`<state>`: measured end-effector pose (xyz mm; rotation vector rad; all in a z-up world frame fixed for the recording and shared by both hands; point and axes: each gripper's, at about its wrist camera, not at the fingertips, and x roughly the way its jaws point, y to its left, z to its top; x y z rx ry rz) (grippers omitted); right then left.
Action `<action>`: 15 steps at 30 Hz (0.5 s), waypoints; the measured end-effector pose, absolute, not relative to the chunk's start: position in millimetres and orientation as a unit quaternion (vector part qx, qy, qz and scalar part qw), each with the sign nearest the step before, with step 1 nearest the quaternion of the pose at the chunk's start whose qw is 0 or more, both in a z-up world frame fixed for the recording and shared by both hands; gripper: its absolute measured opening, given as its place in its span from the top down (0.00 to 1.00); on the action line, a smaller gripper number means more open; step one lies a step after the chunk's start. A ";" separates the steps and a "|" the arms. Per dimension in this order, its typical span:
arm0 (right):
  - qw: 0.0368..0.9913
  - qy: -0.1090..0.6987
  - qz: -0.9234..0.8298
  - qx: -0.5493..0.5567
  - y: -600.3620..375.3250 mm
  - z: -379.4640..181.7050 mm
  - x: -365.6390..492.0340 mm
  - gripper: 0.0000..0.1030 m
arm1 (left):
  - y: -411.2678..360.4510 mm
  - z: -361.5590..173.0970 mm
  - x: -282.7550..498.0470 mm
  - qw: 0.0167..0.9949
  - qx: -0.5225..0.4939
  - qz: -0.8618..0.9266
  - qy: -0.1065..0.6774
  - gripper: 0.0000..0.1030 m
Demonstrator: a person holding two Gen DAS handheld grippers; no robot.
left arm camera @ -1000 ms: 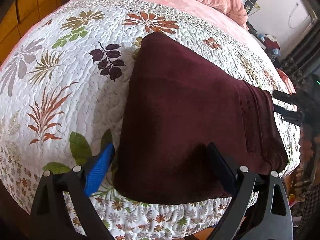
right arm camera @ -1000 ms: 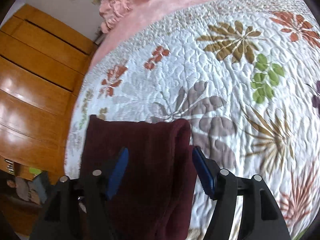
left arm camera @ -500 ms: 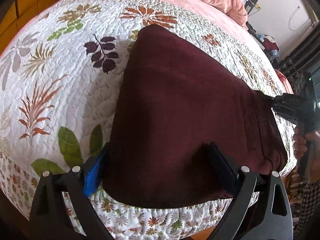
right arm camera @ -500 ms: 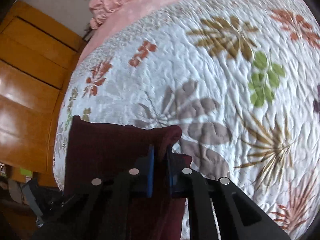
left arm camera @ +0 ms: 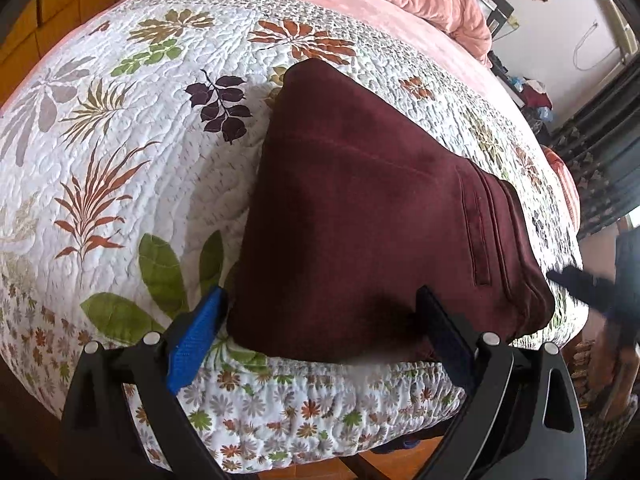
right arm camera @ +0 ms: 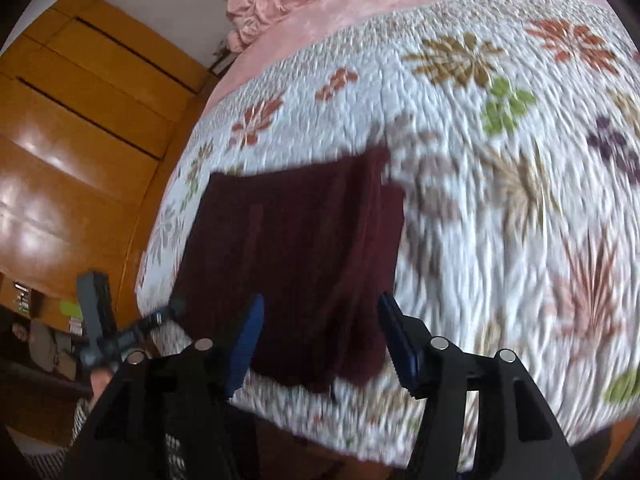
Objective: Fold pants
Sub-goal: 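Lower the held edge onto the trouser stack and open the right gripper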
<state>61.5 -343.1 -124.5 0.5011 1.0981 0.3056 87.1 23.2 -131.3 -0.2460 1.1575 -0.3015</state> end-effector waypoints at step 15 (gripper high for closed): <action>0.790 0.537 0.169 0.242 -307.4 -153.7 46.5 0.60 | 17.6 -135.8 87.9 0.815 -0.114 -0.133 0.552 0.08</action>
